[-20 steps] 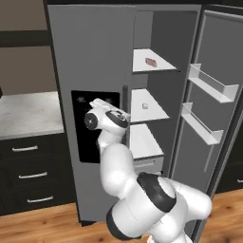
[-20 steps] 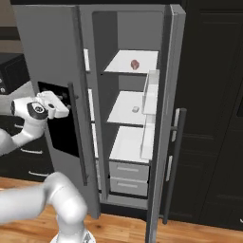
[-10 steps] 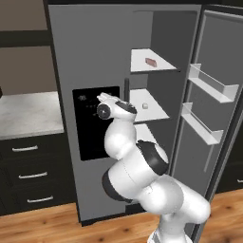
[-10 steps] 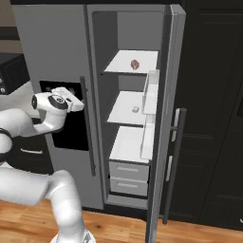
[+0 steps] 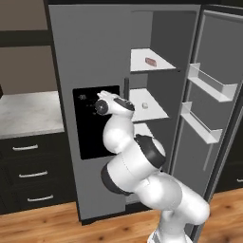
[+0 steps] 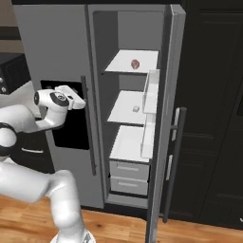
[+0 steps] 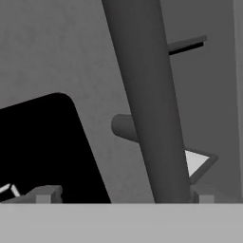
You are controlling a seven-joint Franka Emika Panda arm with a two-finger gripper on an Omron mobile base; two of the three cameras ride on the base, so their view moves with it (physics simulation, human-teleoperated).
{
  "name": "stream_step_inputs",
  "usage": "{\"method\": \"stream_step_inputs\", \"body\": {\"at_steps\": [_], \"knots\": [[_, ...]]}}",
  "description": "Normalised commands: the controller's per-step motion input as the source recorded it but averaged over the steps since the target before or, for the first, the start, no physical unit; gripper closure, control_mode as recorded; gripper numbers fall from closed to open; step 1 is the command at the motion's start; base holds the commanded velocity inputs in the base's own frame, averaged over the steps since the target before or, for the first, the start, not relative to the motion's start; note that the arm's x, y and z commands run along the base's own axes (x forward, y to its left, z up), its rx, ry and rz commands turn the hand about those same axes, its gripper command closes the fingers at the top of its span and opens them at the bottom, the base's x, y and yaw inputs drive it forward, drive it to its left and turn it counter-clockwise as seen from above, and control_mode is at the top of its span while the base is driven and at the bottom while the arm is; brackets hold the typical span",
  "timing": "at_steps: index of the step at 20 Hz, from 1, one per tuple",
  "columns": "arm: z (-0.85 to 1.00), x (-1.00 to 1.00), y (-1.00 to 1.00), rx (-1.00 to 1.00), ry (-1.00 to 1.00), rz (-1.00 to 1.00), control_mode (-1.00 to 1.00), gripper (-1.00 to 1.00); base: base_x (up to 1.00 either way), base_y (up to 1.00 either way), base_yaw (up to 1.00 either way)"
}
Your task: Pick up the frozen steak from the freezer, place it on any shelf in the fridge, and close the fridge and freezer doors when done.
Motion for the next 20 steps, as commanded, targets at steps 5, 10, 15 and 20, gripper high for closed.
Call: {"method": "stream_step_inputs", "body": {"at_steps": [5,10,15,20], "knots": [[0.36,-0.42,-0.09,0.0,0.02,0.0,-1.0,-1.0,0.0,0.0,0.0],[0.48,-0.76,-0.09,0.0,-0.01,0.0,-1.0,-1.0,0.0,0.0,0.0],[0.7,-0.77,0.0,0.01,-0.02,0.03,-1.0,-1.0,0.0,0.0,0.0],[0.65,-1.0,-0.08,0.02,-0.01,0.04,-1.0,-1.0,0.0,0.0,0.0]]}}
